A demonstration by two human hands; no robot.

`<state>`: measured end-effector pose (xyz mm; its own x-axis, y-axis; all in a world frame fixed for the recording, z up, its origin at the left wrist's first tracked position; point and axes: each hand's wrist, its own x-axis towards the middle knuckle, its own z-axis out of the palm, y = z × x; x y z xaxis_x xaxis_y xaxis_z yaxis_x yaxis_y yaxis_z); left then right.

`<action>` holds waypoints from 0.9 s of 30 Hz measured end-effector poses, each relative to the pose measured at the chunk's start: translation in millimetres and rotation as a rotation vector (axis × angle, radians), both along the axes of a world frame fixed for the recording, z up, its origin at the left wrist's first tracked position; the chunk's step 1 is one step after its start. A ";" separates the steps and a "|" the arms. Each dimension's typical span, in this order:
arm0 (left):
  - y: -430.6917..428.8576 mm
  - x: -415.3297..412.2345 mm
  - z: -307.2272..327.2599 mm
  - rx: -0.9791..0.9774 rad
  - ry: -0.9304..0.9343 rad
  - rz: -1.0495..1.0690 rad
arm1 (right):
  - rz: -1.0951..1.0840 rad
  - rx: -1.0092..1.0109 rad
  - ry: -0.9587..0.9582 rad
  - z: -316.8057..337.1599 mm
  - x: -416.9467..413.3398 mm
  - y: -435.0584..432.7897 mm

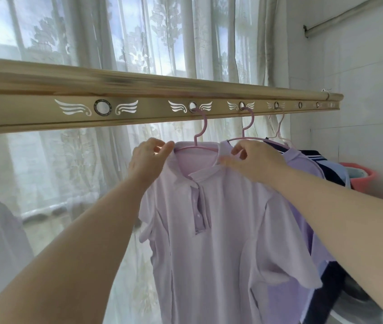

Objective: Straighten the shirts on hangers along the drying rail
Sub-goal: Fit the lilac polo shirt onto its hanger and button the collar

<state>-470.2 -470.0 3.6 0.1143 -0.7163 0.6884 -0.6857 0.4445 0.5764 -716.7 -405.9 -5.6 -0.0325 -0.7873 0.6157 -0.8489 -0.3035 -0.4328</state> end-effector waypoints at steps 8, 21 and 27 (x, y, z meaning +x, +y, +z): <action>21.9 -43.9 -29.1 -0.132 -0.491 -0.261 | -0.365 0.022 0.200 26.7 35.3 7.9; 0.4 -4.9 -35.7 0.107 0.555 0.057 | 0.295 0.292 -0.608 -4.8 33.2 -19.2; -0.1 -14.3 -31.5 0.534 0.899 -0.317 | 0.337 0.255 -0.463 -11.7 26.1 -19.3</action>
